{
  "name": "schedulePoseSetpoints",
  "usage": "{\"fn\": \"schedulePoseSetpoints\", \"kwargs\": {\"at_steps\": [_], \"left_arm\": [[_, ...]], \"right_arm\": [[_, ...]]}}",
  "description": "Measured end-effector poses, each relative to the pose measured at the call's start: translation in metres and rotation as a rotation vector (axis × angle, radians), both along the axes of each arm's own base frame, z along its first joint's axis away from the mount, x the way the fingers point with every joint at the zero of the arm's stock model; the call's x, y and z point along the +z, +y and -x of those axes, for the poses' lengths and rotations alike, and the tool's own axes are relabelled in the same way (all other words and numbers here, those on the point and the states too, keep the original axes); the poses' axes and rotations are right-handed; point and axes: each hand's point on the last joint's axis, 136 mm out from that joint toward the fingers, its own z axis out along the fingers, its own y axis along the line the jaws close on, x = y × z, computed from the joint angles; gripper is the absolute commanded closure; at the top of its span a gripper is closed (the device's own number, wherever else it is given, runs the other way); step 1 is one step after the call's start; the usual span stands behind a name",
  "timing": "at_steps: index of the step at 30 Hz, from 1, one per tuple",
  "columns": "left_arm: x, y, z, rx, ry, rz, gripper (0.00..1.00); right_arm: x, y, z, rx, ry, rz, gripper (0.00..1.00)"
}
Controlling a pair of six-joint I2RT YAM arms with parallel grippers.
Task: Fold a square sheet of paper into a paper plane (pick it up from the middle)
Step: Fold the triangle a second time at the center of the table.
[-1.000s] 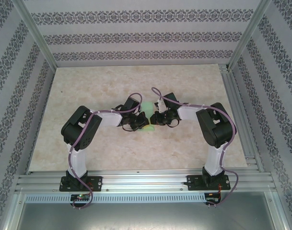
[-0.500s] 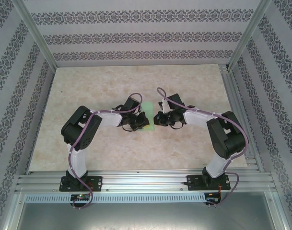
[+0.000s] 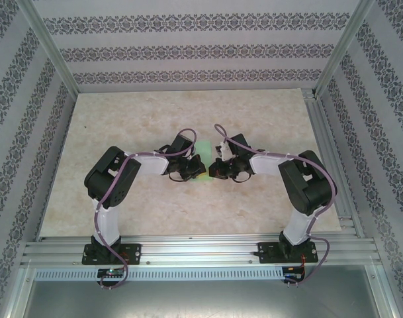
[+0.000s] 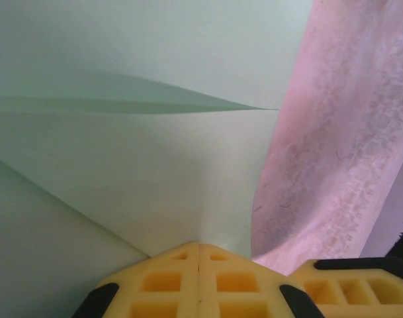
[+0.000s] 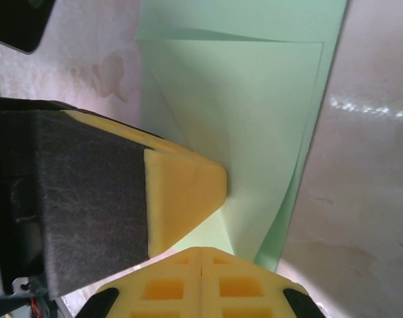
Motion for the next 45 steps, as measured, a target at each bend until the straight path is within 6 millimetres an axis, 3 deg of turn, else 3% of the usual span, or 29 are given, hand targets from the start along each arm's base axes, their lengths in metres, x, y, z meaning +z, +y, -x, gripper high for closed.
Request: {"fn": "schedulePoseSetpoints", "kwargs": {"at_steps": [8, 22, 45], "left_arm": [[0.0, 0.0, 0.0, -0.001, -0.001, 0.0, 1.0], [0.0, -0.002, 0.002, -0.006, 0.0, 0.001, 1.0], [0.0, -0.007, 0.009, -0.03, 0.008, 0.007, 1.0]], "right_arm": [[-0.019, -0.004, 0.004, 0.003, 0.049, 0.048, 0.94], [-0.02, -0.01, 0.006, 0.024, 0.036, 0.086, 0.93], [-0.02, -0.029, 0.034, 0.014, 0.082, 0.106, 0.9]]}}
